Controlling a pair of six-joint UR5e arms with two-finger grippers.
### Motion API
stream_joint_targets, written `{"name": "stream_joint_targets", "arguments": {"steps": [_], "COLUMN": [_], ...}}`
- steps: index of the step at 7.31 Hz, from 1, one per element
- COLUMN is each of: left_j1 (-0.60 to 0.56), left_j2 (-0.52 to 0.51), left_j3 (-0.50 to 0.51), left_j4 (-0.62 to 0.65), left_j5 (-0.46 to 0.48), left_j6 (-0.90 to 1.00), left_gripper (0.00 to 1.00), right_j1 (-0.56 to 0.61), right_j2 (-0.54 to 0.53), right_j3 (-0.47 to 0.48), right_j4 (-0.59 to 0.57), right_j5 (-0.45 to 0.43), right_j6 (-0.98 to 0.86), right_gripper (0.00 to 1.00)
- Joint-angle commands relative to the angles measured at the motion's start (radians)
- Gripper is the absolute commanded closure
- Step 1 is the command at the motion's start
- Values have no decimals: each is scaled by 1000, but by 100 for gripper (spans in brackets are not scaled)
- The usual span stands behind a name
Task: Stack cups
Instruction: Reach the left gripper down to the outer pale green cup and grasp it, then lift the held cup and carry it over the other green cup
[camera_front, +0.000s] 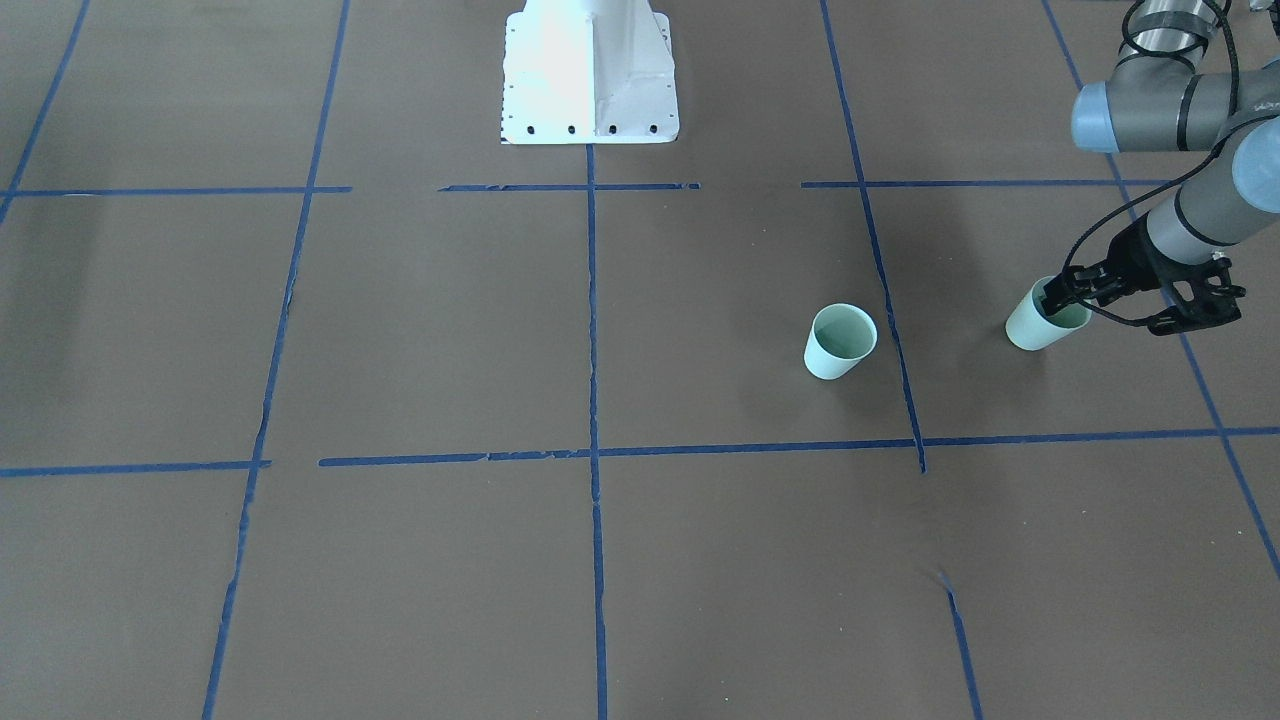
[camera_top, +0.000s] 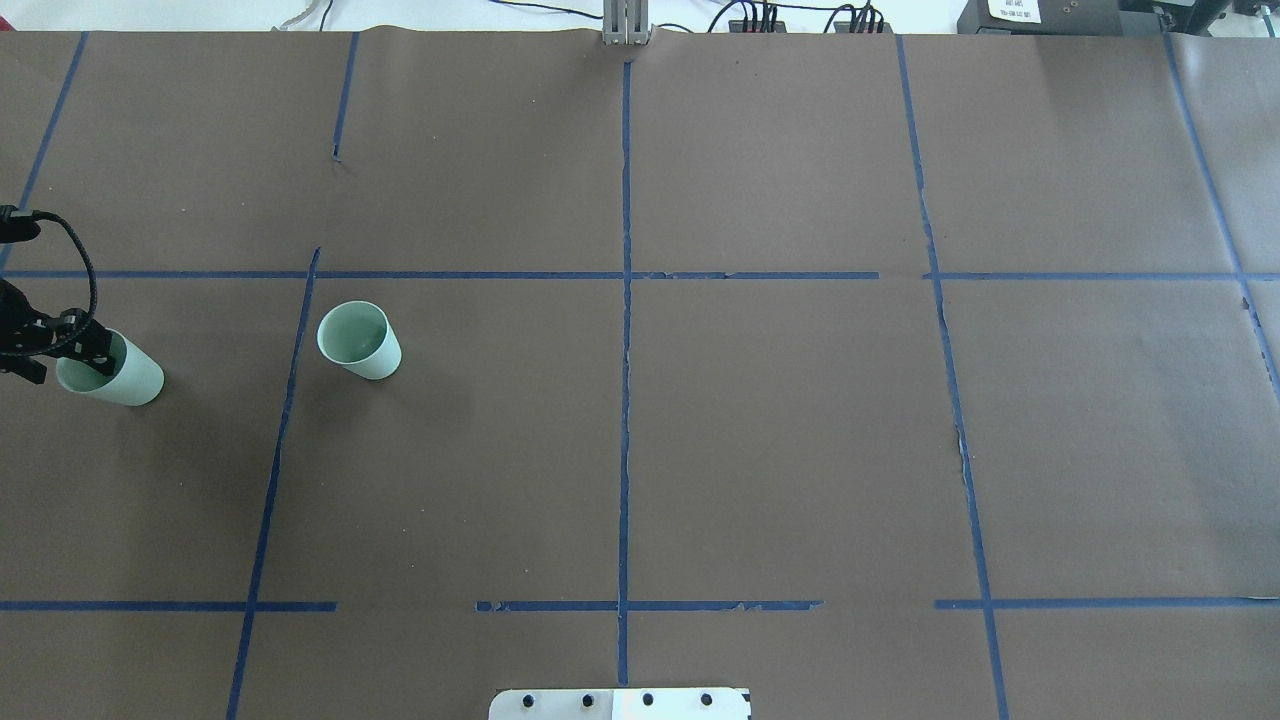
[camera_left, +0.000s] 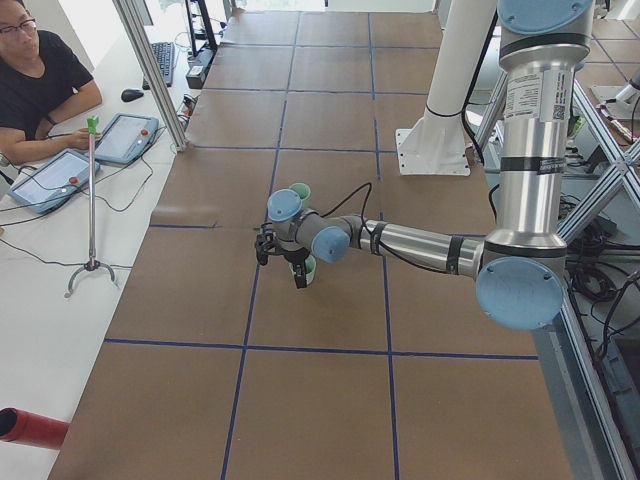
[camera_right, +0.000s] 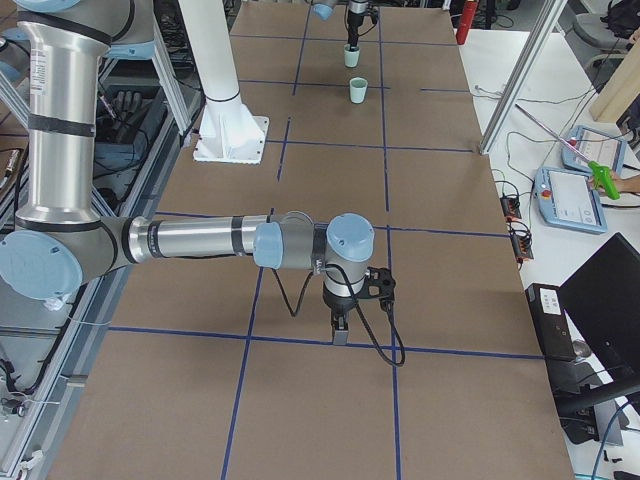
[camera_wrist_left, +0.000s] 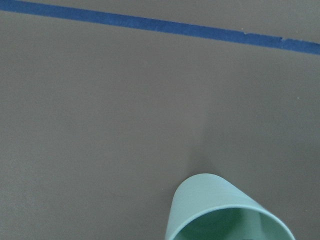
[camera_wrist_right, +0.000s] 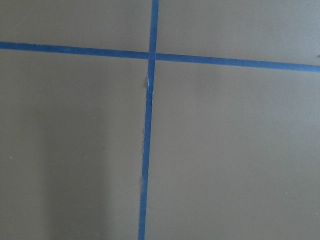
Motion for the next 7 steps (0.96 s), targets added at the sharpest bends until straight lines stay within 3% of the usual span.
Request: {"name": "stream_joint_targets", "arguments": {"steps": [1, 2, 5, 7], "left_j1": [1, 1, -12, -11], "left_j2": [2, -4, -18, -179], "left_j3": [6, 0, -224, -233], "left_j4": [2, -1, 110, 186], "left_j5": [0, -1, -3, -3], "left_j6": [-20, -108, -334, -502], "left_gripper": [100, 100, 100, 100], "right_j1": [0, 0, 0, 0], "right_j2": [0, 0, 0, 0], "right_j3": [0, 0, 0, 0], "right_j4": [0, 0, 0, 0], "right_j5": [0, 0, 0, 0], "right_j6": [0, 0, 0, 0], "right_gripper": [0, 0, 0, 0]}}
